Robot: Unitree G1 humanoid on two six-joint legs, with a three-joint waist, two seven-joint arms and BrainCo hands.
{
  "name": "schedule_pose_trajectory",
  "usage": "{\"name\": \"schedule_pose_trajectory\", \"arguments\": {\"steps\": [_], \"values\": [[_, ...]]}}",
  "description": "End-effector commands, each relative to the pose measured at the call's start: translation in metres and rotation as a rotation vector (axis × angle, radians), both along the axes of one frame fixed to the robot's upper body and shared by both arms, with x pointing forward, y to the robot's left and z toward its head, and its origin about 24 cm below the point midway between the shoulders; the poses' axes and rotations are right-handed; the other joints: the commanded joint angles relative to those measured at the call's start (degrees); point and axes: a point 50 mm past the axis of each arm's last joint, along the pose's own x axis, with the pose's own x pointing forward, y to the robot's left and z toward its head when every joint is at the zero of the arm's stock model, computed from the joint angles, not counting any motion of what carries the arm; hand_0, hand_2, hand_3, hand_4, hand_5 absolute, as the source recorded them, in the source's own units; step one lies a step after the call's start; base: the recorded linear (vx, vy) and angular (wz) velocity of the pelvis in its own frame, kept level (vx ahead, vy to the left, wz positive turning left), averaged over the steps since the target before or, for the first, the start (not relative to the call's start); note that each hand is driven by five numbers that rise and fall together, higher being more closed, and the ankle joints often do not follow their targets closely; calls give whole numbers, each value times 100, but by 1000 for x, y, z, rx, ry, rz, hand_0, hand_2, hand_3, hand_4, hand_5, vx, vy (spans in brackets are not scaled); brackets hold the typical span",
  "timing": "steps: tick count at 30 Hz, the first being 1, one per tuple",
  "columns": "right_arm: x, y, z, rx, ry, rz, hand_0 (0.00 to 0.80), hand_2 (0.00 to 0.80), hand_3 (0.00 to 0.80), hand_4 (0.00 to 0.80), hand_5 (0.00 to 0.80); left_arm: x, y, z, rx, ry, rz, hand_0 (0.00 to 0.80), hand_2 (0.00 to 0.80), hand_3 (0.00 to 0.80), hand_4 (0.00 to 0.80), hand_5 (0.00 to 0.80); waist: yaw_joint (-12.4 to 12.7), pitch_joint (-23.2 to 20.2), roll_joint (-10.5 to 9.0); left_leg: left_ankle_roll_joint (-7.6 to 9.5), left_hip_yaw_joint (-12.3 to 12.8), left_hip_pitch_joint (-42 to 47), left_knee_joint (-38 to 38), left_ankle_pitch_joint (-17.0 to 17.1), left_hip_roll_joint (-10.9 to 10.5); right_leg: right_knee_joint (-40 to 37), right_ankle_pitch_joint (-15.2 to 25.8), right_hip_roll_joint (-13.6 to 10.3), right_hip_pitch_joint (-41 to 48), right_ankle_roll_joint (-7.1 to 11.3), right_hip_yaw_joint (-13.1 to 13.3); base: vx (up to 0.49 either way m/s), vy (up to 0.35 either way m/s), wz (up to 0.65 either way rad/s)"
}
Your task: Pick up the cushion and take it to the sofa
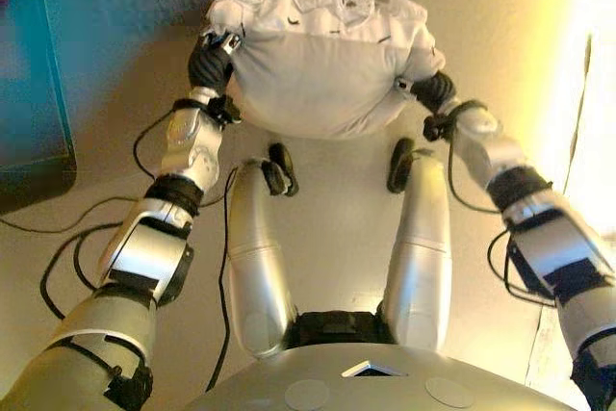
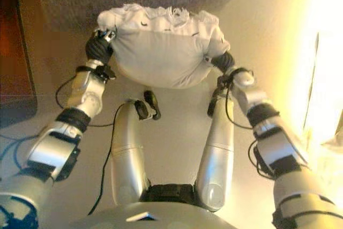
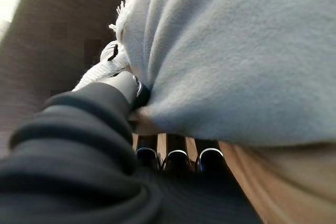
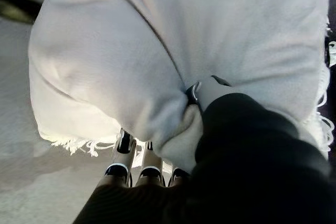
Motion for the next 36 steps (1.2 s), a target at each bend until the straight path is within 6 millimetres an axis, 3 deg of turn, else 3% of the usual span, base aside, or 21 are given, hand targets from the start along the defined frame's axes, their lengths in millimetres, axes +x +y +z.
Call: {"name": "schedule_pose_trajectory", "arguments": {"steps": [1,4,5,9,14,16,17,18,21,24,27,36], "values": [[5,48,59,244,-259,146,800,800,800,800,800,1,-41,40,65,-174,-134,800,800,800,800,800,17,-407,-140,-168,-84,565,-1002,545,45,-1219,775,124,886,-318,-23,141,-136,6],[-6,48,47,289,-250,124,800,800,800,800,800,-5,-35,28,42,-128,-104,800,800,800,800,800,42,-725,-258,-151,-160,1198,-1809,814,-111,-2038,979,151,1544,-250,-132,103,-129,9],[-9,50,44,295,-245,119,800,800,800,800,800,-8,-37,23,58,-114,-98,800,800,800,800,800,53,-848,-294,-109,-178,1394,-2234,1129,-182,-2462,1246,143,1733,-250,-194,13,-105,2],[-20,49,38,309,-244,137,800,800,800,800,800,-19,-36,5,70,-59,-66,800,800,800,800,800,113,-1198,-354,-99,-321,2139,-3203,1491,-369,-3472,1554,207,2468,-128,-219,80,-91,-4],[-32,48,23,317,-196,179,800,800,800,800,800,-41,-26,-26,22,22,-6,800,800,800,800,800,302,-1633,-385,-39,-924,2827,-3781,1583,-756,-4368,1819,379,3257,-77,-56,142,-3,-39],[-37,50,17,331,-166,201,800,800,800,800,800,-54,-16,-40,-2,60,17,800,800,800,800,800,497,-1865,-399,28,-1289,3152,-3995,1520,-971,-4628,1882,406,3571,-30,4,200,4,-49],[-40,52,14,339,-152,207,800,800,800,800,800,-59,-12,-45,-8,77,23,800,800,800,800,800,554,-1964,-397,42,-1294,3310,-4110,1517,-981,-4718,1885,424,3724,-23,9,256,-24,-50],[-45,51,7,353,-139,203,800,800,800,800,800,-64,-11,-50,0,98,17,800,800,800,800,800,563,-2117,-391,17,-1060,3511,-4242,1528,-873,-4807,1846,449,3957,-27,-99,199,-36,-49],[-56,46,-3,381,-128,189,800,800,800,800,800,-70,-11,-59,7,142,-1,800,800,800,800,800,585,-2321,-404,-22,-907,3826,-4396,1532,-794,-4938,1791,424,4326,-32,-291,179,-51,-6],[-68,40,-15,390,-96,168,800,800,800,800,800,-80,-4,-71,15,190,3,800,800,800,800,800,520,-2562,-433,-39,-539,4265,-4589,1497,-757,-5206,1804,396,4761,-2,-428,136,-11,17],[-76,33,-24,391,-73,122,800,800,800,800,800,-82,-4,-72,27,204,2,800,800,800,800,800,387,-2669,-429,-48,59,4533,-4808,1563,-712,-5408,1893,381,4984,42,-696,59,9,36],[-75,39,-37,408,15,111,800,800,800,800,800,-80,-1,-79,8,246,70,800,800,800,800,800,325,-2937,-438,108,184,5177,-5867,1746,-846,-5601,1968,429,5228,159,-724,46,73,6]]}}
